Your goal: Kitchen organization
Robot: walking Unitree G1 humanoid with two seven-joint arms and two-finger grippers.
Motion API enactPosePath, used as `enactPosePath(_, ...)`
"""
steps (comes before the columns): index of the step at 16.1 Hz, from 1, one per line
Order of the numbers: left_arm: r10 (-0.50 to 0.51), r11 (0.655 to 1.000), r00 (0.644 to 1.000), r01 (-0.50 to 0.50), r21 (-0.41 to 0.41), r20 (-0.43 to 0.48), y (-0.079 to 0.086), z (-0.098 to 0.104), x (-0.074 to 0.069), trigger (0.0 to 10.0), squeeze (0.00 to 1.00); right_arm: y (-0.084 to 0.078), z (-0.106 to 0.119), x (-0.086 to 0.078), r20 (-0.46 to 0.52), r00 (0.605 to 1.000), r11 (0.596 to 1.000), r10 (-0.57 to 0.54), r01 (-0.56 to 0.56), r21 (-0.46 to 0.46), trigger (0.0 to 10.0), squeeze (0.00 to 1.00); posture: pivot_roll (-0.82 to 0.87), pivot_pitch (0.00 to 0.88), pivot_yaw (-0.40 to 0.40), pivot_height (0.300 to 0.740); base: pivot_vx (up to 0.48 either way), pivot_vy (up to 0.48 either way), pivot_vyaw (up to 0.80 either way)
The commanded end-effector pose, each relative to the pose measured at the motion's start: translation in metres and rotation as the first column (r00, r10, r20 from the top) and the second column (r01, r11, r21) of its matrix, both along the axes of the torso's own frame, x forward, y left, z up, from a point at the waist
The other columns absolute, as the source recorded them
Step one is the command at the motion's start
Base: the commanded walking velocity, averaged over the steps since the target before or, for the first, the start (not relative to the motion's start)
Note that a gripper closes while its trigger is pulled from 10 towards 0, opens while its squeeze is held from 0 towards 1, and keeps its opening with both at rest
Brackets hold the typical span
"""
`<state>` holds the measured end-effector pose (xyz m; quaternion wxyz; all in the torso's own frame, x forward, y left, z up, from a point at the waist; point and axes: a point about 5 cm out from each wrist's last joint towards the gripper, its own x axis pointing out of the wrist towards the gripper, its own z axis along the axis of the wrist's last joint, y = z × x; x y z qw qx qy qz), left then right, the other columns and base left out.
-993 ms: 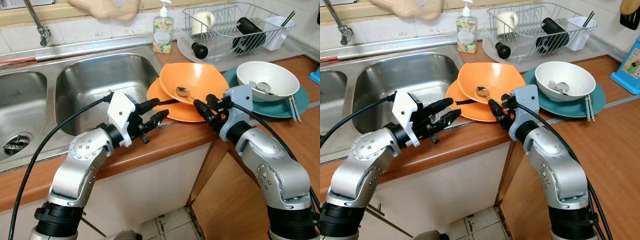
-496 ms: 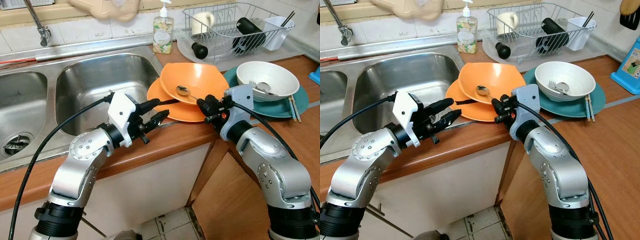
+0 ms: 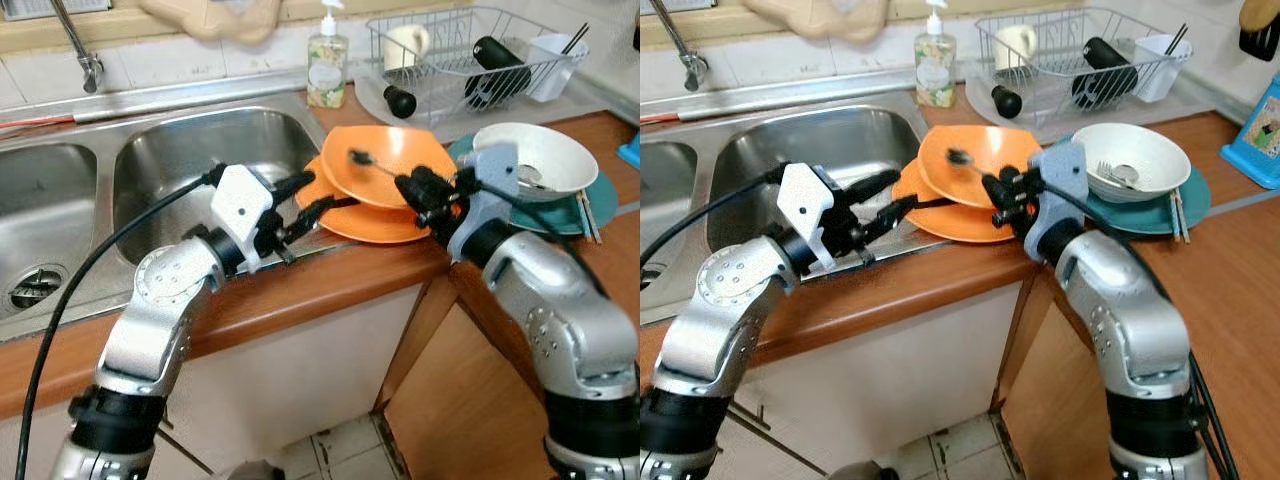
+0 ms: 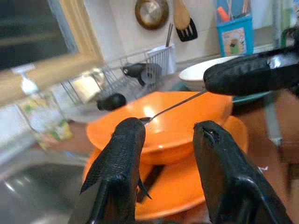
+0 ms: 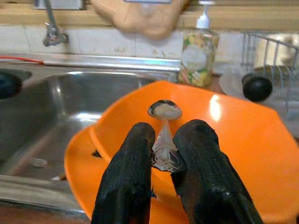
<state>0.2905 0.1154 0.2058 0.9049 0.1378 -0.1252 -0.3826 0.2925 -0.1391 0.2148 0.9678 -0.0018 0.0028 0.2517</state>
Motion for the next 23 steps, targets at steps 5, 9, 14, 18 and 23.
enactPosePath(5,-0.037,0.960,0.974,-0.027,0.280,0.222,-0.012,0.010,0.016,10.0,0.00,0.020,0.027,-0.008,0.070,0.977,0.979,0.203,-0.201,-0.045,0.0,0.00,-0.08,0.000,0.038,0.740,0.000,0.000,0.00)
enactPosePath(9,-0.047,0.932,0.953,-0.065,0.356,0.299,-0.015,0.012,0.028,3.8,0.00,0.031,0.034,-0.011,0.075,0.955,0.957,0.287,-0.283,-0.063,0.0,0.00,-0.08,0.000,0.036,0.740,0.000,0.000,0.00)
enactPosePath(14,-0.063,0.904,0.939,-0.091,0.419,0.339,-0.019,0.011,0.039,0.0,0.00,0.038,0.035,-0.014,0.069,0.939,0.941,0.336,-0.331,-0.072,0.0,0.00,-0.07,0.000,0.036,0.740,0.000,0.000,0.00)
enactPosePath(18,-0.080,0.887,0.932,-0.094,0.451,0.352,-0.017,0.007,0.041,0.0,0.00,0.039,0.035,-0.014,0.067,0.940,0.942,0.333,-0.329,-0.071,0.0,0.00,-0.07,0.000,0.041,0.740,0.000,0.000,0.00)
enactPosePath(23,-0.112,0.870,0.927,-0.083,0.486,0.359,-0.014,0.006,0.040,0.0,0.00,0.038,0.033,-0.013,0.069,0.950,0.950,0.304,-0.296,-0.105,10.0,0.00,-0.08,0.000,0.055,0.740,0.000,0.000,0.00)
